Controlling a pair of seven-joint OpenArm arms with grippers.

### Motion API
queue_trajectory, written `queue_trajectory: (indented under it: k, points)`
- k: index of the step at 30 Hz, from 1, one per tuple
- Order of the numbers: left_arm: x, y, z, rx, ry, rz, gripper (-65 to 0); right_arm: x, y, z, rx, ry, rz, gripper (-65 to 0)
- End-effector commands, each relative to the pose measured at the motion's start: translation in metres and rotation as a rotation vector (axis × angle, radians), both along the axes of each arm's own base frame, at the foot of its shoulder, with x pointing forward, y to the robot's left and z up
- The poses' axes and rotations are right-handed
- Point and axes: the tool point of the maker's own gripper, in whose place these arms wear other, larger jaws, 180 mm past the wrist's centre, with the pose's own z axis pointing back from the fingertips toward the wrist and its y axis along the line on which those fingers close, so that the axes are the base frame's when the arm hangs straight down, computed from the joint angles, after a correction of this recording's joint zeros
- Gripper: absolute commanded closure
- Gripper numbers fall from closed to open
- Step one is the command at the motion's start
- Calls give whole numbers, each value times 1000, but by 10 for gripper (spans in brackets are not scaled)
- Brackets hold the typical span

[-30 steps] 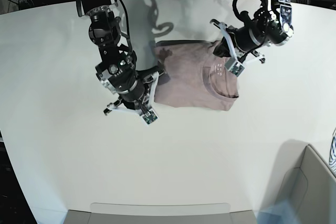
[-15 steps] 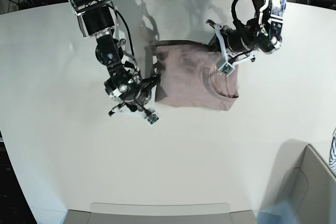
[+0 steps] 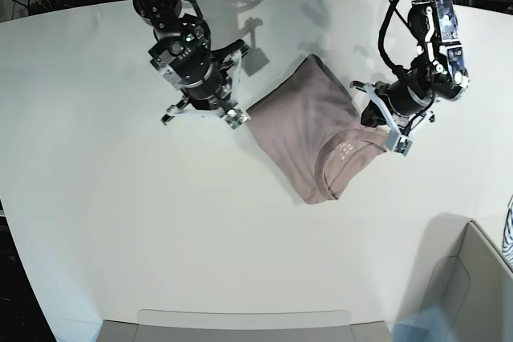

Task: Fold the T-shirt properly
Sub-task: 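Grasp the folded bundle with the left gripper and drag it across the table, then flatten and square the folded shirt with the left gripper, then release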

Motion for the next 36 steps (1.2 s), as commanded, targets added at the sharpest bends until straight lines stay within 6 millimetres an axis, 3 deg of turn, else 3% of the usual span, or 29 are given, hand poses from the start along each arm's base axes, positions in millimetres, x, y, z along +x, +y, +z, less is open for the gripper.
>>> queue_trajectory:
  k: [1, 3, 7, 11, 15, 17, 20, 24, 28, 30, 32, 36]
  points:
    - [10, -7, 18, -17, -69, -6, 0, 7, -3, 14, 32, -46, -22, -8]
    - [10, -23, 27, -41, -93, -24, 0, 9, -24, 18, 29, -56, -94, -8]
    - [6, -79, 42, -88, -124, -147, 0, 5, -82, 16, 0, -50, -267, -8]
    - [-13, -134, 38, -108, -100, -325, 0, -8, -120, 9, -31, -25, -373, -8]
    - [-46, -174, 25, -91, -52, -516, 0, -15, -137, 7, -28, -58, -407, -8]
    - [-58, -184, 15, -76, -21, -579, 0, -18, -136, 5, -23, -64, -396, -8]
    - [-66, -171, -14, -47, 73, -574, 0, -22, -134, 3, -19, -58, -392, -8]
    - [-42, -122, -25, -14, 96, -407, 0, -24, -132, 1, -15, -52, -394, -8]
    - [-15, -60, -16, 24, 57, -208, 0, -23, -133, 1, -17, -54, -392, -8]
    - [-13, -34, -10, 37, 44, -131, 0, -23, -133, 1, -17, -54, -392, -8]
    - [-14, -21, 0, 47, 14, -92, 0, -23, -132, 1, -13, -55, -391, -8]
    - [-22, -25, 22, 67, -51, -111, 0, -23, -125, 0, -9, -50, -373, -8]
